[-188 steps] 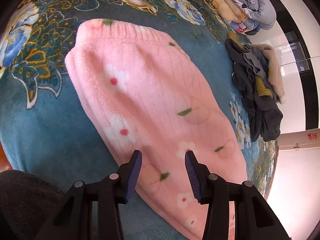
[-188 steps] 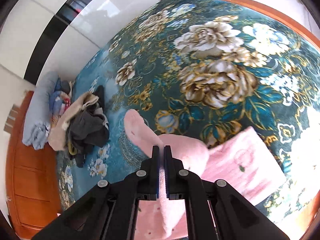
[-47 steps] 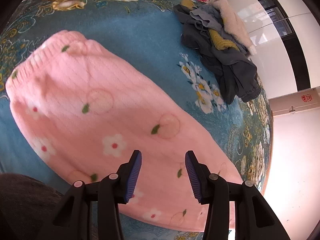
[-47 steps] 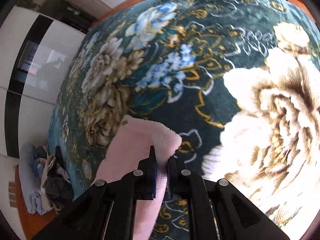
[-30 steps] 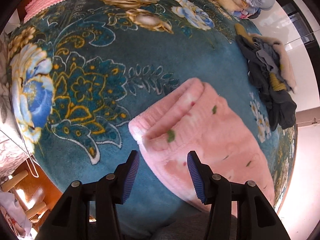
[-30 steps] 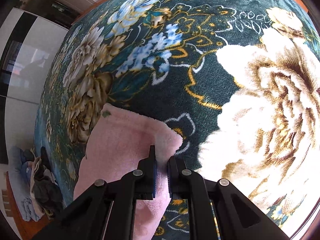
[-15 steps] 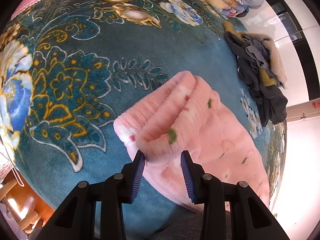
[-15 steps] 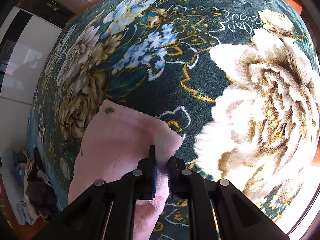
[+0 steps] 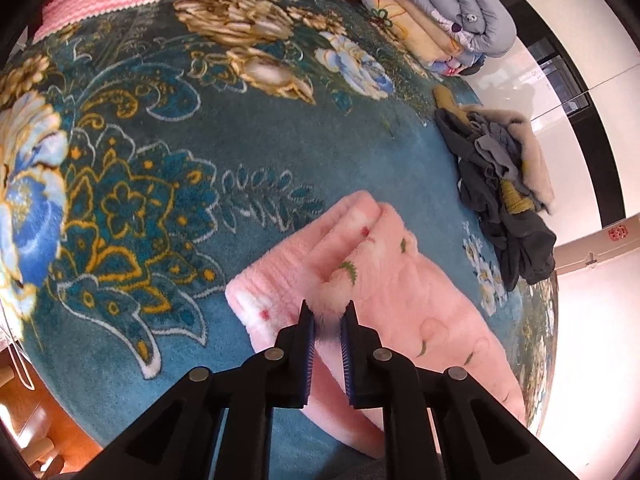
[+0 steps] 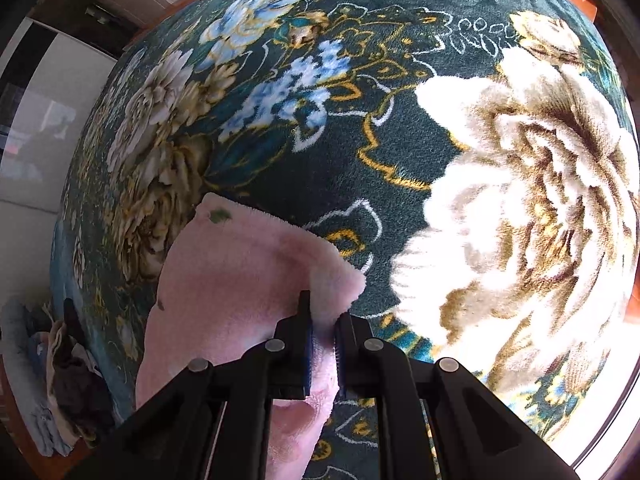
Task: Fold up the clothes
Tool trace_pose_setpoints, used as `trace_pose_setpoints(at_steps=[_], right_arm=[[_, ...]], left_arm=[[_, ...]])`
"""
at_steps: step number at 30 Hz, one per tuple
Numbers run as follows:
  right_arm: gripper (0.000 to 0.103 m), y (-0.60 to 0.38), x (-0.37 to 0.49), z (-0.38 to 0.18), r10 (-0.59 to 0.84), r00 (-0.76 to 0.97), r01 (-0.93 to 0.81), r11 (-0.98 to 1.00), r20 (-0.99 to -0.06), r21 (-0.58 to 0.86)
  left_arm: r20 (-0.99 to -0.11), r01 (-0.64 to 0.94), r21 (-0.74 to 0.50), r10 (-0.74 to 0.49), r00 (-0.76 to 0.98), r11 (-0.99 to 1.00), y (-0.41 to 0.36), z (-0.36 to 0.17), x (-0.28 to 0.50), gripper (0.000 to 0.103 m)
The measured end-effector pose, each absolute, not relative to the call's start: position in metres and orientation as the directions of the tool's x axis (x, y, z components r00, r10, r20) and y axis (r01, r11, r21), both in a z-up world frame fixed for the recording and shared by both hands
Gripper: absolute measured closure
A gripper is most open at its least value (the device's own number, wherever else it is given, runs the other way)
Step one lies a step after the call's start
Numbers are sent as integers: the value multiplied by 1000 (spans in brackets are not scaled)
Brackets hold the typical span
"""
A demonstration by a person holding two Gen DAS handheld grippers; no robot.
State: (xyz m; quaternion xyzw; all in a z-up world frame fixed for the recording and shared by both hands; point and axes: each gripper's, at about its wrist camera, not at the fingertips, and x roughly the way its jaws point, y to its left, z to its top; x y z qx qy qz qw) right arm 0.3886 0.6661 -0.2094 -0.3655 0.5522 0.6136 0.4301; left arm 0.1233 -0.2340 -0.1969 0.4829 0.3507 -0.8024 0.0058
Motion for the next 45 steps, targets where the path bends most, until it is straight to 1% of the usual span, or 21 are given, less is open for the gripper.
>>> trace_pose_setpoints(at_steps=[5,6,7,8,10,11,12,15,16,17,19,22,27,29,31,34,37,40,44,45], right_arm=[[94,666,393,-205,130,-375,-927,-23,-918,375],[94,666,395,-207,127,-374,-927,-18,-919,375],[94,666,396,-210,124,-374,-927,-10,-919,376],[94,665,397,-212,120,-375,-926,-4,-919,378],[94,664,398,-216,113,-377,-925,7,-919,380],[94,665,397,-215,113,-377,-925,4,-919,379],[94,665,397,-215,113,-376,-925,2,-920,379],[94,666,397,-214,114,-377,-925,0,-919,379],[94,666,397,-214,115,-376,-926,-1,-919,379],[94,665,397,-214,115,-376,-926,-2,-920,378],[94,665,397,-216,113,-376,-925,0,-920,379],[94,665,397,-217,112,-376,-926,1,-920,379],[94,666,397,-217,108,-383,-923,-6,-917,385],[94,666,398,-217,106,-391,-920,-7,-914,392],[94,666,399,-217,106,-402,-915,-2,-910,404],[94,667,399,-211,111,-440,-896,7,-891,443],[94,671,391,-191,125,-503,-863,-13,-855,506],[94,678,374,-165,125,-583,-811,-30,-802,585],[95,683,330,-122,110,-679,-734,-69,-726,676],[95,684,318,-107,108,-704,-710,-89,-702,698]], left_arm=[[-850,402,-462,265,-455,-790,-235,-215,115,91],[-875,415,-426,249,-415,-804,-234,-226,114,91],[-876,426,-432,259,-407,-795,-236,-236,115,90],[-860,440,-467,277,-429,-767,-240,-240,117,90],[-857,453,-475,281,-432,-754,-243,-242,117,90],[-857,458,-476,281,-431,-750,-245,-242,117,86],[-858,464,-478,282,-430,-746,-246,-243,116,84],[-877,465,-440,255,-407,-769,-247,-243,114,73],[-882,468,-429,247,-402,-772,-247,-243,114,65],[-887,472,-419,238,-396,-776,-248,-244,113,63],[-871,477,-460,277,-405,-749,-248,-249,114,62],[-830,480,-542,351,-433,-690,-248,-260,116,63],[-788,484,-606,394,-474,-631,-251,-268,117,64],[-784,470,-608,390,-483,-640,-250,-265,117,72],[-779,457,-611,387,-493,-647,-250,-260,117,77],[-774,448,-615,387,-502,-649,-250,-249,109,80],[-784,430,-600,388,-485,-675,-249,-227,87,81],[-787,380,-586,390,-478,-716,-238,-191,54,82],[-761,286,-586,394,-515,-758,-218,-126,7,83],[-741,251,-594,399,-539,-764,-215,-106,-2,83]])
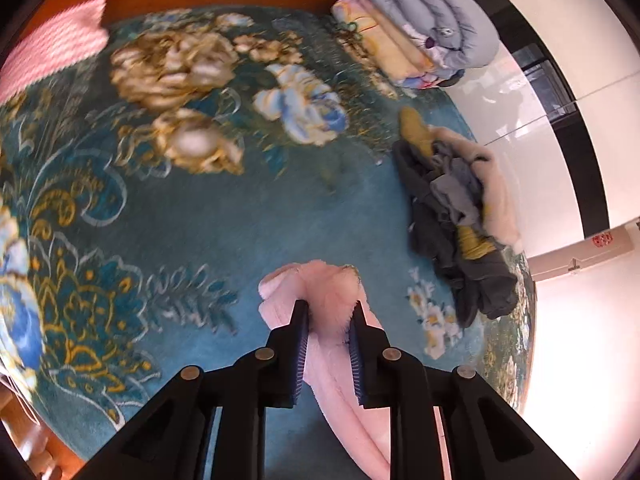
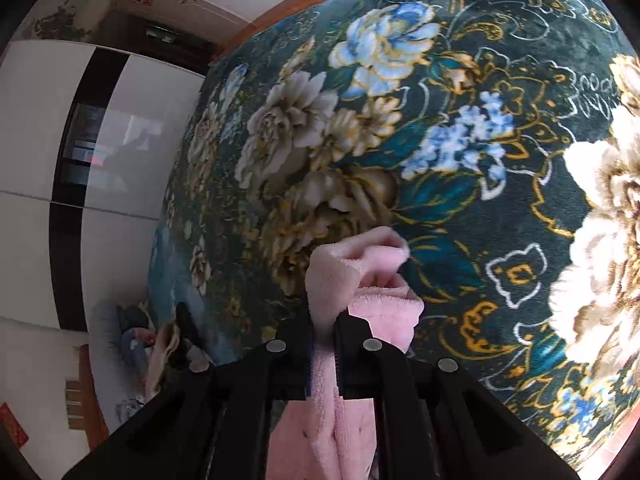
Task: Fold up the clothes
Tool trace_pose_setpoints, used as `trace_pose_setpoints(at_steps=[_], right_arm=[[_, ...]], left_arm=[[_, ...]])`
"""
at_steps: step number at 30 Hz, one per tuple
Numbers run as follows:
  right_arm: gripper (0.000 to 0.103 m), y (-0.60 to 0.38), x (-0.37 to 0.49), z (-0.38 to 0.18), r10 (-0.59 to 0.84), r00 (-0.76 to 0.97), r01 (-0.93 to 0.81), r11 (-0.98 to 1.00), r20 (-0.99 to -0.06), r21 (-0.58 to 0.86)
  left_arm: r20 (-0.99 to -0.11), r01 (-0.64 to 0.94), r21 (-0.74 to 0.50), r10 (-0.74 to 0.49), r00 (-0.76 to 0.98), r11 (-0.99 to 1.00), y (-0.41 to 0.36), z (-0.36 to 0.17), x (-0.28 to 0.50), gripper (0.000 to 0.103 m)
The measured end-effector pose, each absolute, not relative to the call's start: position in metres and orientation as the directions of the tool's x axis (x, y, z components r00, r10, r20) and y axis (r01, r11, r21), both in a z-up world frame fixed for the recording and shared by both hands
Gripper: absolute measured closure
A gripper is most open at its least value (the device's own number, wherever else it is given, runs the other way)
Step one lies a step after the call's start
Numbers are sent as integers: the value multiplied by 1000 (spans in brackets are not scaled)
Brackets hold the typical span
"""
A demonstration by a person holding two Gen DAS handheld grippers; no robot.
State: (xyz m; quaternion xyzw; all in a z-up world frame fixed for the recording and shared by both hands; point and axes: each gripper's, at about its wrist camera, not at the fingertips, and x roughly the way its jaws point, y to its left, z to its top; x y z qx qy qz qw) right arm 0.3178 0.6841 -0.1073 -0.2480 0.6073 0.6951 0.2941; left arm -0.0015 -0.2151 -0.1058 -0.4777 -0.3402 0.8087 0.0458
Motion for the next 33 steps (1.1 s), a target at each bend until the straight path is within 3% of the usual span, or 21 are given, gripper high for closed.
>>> trace_pose_setpoints(at_steps=[5,8,11,15,20,26,33], right_arm=[[95,688,280,-31,123,-825,-564,-218,-551,796],[95,690,284,-14,146,-855,-519,-268,-499,812],[95,692,295,-45,133,-821,-570,-260,-555,780],[95,689,308,-135,69,-684,-723,-198,-726,662],[95,683,327,-207,19,-555,-830,-81,-831,552],[95,682,326,-195,31,-540,-835,-145,-841,531],[95,675,324,-193,45,-508,-855,-149,-860,497]], left_arm=[[-622,87,-603,399,-674,-793,-218,-13,-13,83],[-665,140,-577,363,-653,-805,-237,-34,-7,83],[-712,200,-546,326,-622,-813,-256,-59,-1,83],[-843,392,-474,278,-461,-788,-270,-159,6,86],[-898,522,-421,259,-356,-742,-273,-229,24,88],[-906,487,-391,234,-352,-781,-264,-221,19,88],[-922,524,-377,260,-286,-763,-270,-234,24,74]])
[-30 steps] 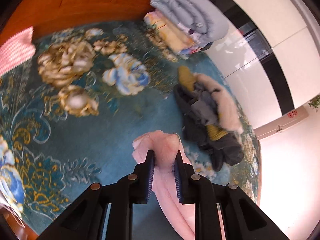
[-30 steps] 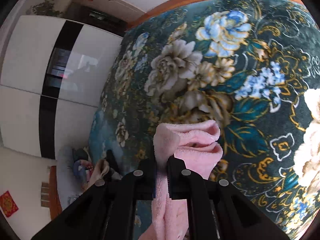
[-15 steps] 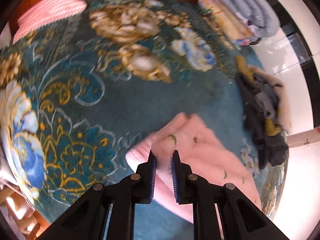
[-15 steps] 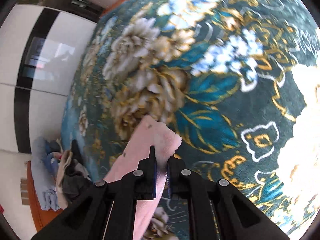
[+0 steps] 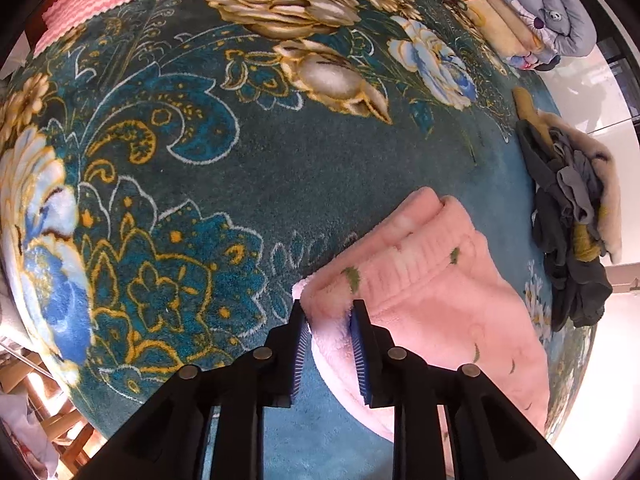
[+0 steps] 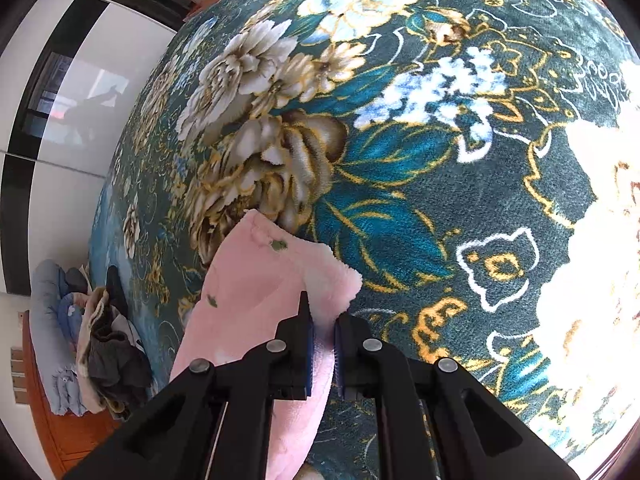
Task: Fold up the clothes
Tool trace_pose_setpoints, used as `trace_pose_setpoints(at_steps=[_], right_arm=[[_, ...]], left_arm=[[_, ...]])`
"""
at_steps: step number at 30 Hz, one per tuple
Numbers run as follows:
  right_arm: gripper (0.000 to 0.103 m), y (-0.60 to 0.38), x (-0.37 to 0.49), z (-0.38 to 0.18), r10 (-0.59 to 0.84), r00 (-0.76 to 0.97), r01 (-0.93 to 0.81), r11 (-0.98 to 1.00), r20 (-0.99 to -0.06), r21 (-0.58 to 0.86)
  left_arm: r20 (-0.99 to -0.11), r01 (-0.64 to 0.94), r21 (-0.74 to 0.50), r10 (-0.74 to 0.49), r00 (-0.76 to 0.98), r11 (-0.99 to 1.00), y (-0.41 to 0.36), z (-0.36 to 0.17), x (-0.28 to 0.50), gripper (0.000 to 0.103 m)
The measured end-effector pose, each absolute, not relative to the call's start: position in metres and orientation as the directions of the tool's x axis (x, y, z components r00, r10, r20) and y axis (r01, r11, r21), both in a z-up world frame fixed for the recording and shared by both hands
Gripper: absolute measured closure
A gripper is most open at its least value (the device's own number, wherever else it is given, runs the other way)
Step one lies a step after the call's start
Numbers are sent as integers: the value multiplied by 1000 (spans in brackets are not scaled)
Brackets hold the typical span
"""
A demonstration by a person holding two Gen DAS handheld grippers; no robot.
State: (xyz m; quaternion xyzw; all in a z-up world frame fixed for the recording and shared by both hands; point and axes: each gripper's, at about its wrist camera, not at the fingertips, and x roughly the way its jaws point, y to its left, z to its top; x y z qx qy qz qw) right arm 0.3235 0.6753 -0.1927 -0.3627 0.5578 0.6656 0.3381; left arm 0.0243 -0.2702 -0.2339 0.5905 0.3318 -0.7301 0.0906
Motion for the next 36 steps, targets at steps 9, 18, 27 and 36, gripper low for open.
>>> trace_pose_setpoints(at_steps=[9,18,27,36], right_arm=[[95,657,307,-162,100,-536,-836,-205,-838,510],[95,618,271,-114,107,-623,-753,-348,-775,558],[94,492,185,-37,45,-701,-471,-778,-712,415],[94,274,111,-150,-207,-484,-86,-956,-850,281]], left_arm=[[-863,417,-413,200,-464,-810,-231,-148,41,68],[-737,-32,-560,515,-437,-828,-20,-118,39,59],[-762,15,-541,483,-431,-841,-5,-152,69,59],[-731,190,-629,490,-475,-754,-64,-174,74,59]])
